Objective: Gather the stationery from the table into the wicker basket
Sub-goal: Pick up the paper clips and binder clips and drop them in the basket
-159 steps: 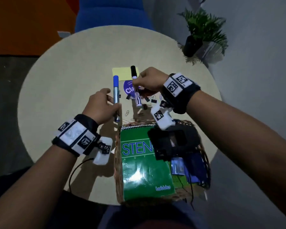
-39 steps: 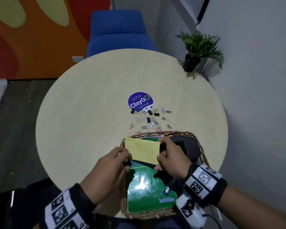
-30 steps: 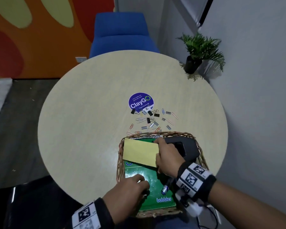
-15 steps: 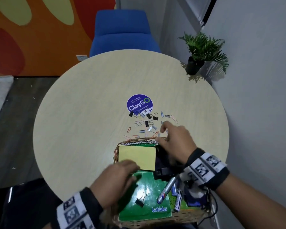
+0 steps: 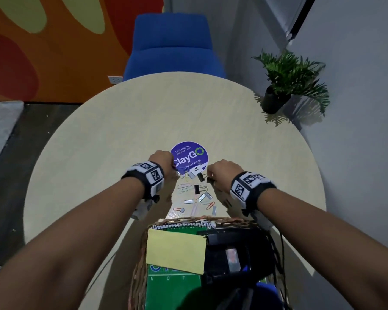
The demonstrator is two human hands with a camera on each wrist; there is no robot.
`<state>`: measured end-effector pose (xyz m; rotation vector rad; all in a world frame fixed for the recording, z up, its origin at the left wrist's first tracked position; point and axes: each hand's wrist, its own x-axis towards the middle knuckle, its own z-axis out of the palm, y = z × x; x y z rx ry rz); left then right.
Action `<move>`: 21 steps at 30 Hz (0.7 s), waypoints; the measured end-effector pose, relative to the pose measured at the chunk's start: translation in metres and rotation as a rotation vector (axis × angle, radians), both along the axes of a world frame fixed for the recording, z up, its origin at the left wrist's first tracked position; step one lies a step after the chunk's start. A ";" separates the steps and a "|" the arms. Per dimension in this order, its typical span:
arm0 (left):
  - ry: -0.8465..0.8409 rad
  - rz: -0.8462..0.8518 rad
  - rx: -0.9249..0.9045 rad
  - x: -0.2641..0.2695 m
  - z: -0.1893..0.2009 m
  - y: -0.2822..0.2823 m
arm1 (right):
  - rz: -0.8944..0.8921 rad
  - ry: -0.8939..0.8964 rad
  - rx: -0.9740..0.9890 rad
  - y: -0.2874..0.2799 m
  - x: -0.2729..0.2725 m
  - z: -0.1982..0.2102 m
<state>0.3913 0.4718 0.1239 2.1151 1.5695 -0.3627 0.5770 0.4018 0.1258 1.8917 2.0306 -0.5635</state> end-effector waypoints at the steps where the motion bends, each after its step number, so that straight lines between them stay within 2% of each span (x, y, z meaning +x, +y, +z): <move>1: 0.004 0.000 0.003 0.005 -0.005 0.000 | 0.015 -0.005 -0.007 0.005 -0.002 -0.002; 7: 0.015 -0.044 0.041 0.013 -0.028 -0.001 | 0.035 -0.006 -0.030 0.018 -0.002 -0.009; 13: 0.021 -0.042 0.025 -0.001 -0.022 -0.009 | 0.072 -0.035 -0.047 0.020 -0.007 -0.018; 17: -0.185 0.071 0.073 -0.018 0.021 -0.020 | 0.091 -0.004 0.018 0.024 -0.008 -0.018; 21: -0.414 0.187 0.175 -0.045 0.065 -0.091 | 0.090 0.103 0.048 0.016 -0.004 -0.012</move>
